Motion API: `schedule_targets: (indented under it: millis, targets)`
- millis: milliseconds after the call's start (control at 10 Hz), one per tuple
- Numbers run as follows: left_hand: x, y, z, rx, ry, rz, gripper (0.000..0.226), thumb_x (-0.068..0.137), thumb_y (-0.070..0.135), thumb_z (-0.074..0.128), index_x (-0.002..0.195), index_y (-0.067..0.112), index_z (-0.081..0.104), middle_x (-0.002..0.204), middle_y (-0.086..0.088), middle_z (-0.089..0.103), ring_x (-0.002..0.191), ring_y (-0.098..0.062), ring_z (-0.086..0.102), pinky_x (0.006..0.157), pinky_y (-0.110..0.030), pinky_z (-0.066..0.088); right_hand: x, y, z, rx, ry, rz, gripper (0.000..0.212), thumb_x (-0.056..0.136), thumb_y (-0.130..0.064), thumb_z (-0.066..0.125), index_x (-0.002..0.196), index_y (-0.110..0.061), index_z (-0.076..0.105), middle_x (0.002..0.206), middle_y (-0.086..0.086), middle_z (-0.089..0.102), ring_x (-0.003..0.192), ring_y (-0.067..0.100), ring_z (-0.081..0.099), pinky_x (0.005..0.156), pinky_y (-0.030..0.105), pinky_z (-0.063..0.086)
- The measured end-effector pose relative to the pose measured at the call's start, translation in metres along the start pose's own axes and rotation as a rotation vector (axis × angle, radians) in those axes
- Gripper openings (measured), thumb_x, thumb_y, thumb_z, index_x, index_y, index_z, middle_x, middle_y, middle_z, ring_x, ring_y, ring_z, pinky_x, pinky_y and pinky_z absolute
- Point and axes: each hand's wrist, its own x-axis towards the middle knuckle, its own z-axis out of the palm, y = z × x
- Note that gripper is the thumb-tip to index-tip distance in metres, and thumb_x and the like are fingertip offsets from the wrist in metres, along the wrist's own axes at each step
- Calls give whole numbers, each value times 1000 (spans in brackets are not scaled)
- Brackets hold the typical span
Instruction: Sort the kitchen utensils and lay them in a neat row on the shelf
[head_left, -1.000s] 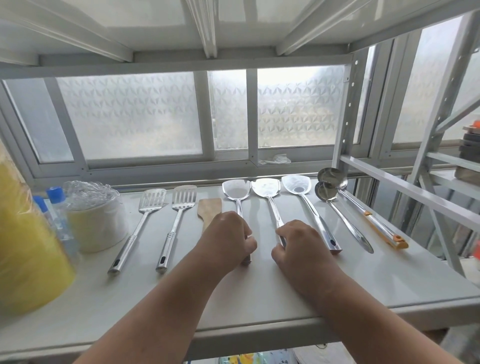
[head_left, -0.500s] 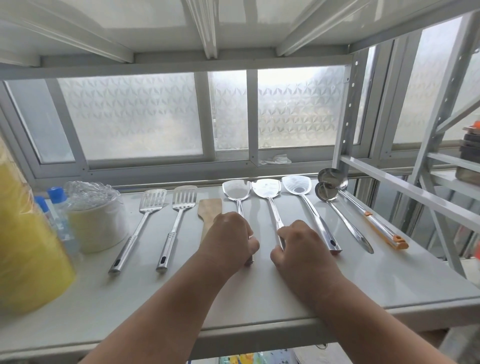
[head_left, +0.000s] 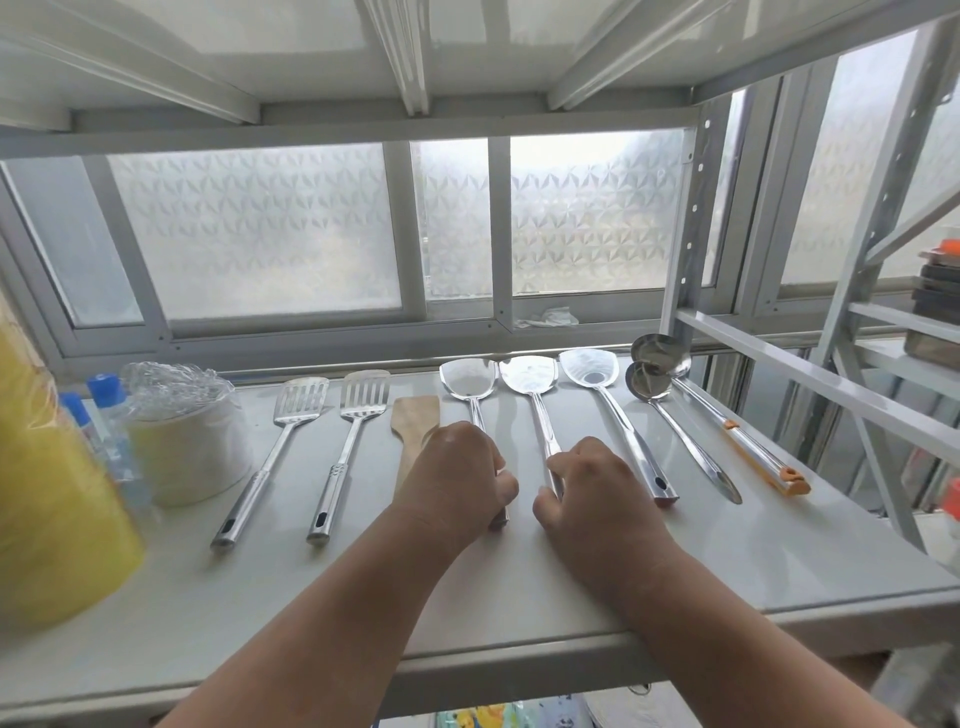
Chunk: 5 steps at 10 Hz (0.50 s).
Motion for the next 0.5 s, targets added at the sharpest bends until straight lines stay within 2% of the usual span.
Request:
schedule_targets:
  millis: [200, 400, 500]
  targets:
    - [-3, 1, 0, -32, 45, -2, 24, 74, 32, 62, 66, 16, 78, 63, 2, 70, 80, -16, 67, 74, -35, 60, -1, -1, -1, 12, -4, 4, 19, 89, -27, 58, 77, -12, 56, 92, 2, 48, 77, 24, 55, 69, 30, 41]
    - [-6, 1, 0, -22, 64, 19, 19, 79, 28, 67, 72, 16, 80, 66, 2, 73, 79, -16, 67, 73, -32, 59, -2, -1, -1, 17, 2, -6, 19, 87, -27, 58, 75, -12, 55, 88, 2, 47, 74, 23, 51, 69, 30, 39]
    - [-7, 3, -2, -41, 102, 19, 23, 88, 32, 70, 102, 21, 84, 100, 2, 80, 103, -15, 69, 91, -24, 54, -2, 0, 2, 38, 49, 3, 16, 85, -28, 58, 85, -12, 59, 87, 1, 46, 76, 23, 48, 70, 30, 38]
